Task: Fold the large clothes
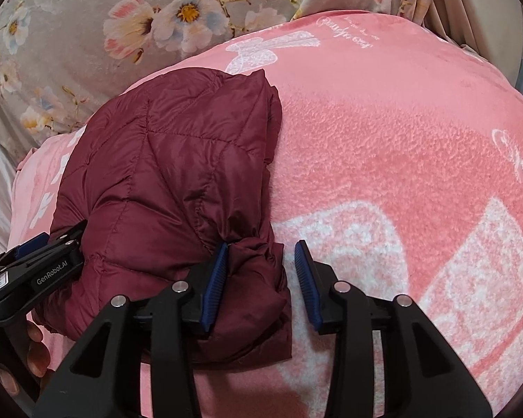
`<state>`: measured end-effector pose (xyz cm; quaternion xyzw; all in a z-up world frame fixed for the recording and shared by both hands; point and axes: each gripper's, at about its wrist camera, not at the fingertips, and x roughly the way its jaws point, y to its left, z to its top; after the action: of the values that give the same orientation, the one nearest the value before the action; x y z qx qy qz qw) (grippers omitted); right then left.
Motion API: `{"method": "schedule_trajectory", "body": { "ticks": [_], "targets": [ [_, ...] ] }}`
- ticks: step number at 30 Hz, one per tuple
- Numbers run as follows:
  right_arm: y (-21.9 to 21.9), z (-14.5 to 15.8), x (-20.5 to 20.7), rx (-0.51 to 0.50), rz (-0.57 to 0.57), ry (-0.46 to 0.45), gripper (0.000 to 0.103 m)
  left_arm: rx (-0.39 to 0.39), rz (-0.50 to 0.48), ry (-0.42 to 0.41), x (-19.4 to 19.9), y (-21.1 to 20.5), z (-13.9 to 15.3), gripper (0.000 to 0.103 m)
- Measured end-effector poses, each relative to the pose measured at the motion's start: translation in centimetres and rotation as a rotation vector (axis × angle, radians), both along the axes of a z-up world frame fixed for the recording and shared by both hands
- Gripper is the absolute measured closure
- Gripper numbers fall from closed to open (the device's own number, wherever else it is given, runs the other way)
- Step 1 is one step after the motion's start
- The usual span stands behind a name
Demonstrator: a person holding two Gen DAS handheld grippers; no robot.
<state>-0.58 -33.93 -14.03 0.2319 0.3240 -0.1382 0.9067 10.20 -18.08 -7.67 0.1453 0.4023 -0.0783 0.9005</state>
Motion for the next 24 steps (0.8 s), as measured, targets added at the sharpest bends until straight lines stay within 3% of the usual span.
{"method": "schedule_trajectory", "body": {
  "ticks": [3,8,12,17,20,24],
  "targets": [
    [-0.1,0.1,-0.3,0.016,0.005,-0.001,0.062,-0.045,-0.004,0.051,0.2,0.9,0.6,0.028],
    [-1.6,0.8,-1.2,0.125,0.026,-0.003,0.042,-0.275,0.016,0.237,2.3,6.1,1.1,0.028],
    [-2.8,1.0,-0.9,0.244,0.049,-0.046,0.034,-0.433,0.046,0.343,4.1,9.2,0.2,0.028],
    [-2.9,0.3,1.5,0.338,0.101,-0.038,0.029,-0.530,-0.019,0.435,4.4,8.6,-1.3,0.028],
    [-2.8,0.1,2.1,0.338,0.102,-0.056,0.023,-0.533,-0.032,0.423,4.3,7.8,-1.9,0.021],
    [-2.7,0.0,2.7,0.331,0.113,-0.065,0.023,-0.526,-0.061,0.401,4.5,7.0,-1.8,0.020]
  ]
}}
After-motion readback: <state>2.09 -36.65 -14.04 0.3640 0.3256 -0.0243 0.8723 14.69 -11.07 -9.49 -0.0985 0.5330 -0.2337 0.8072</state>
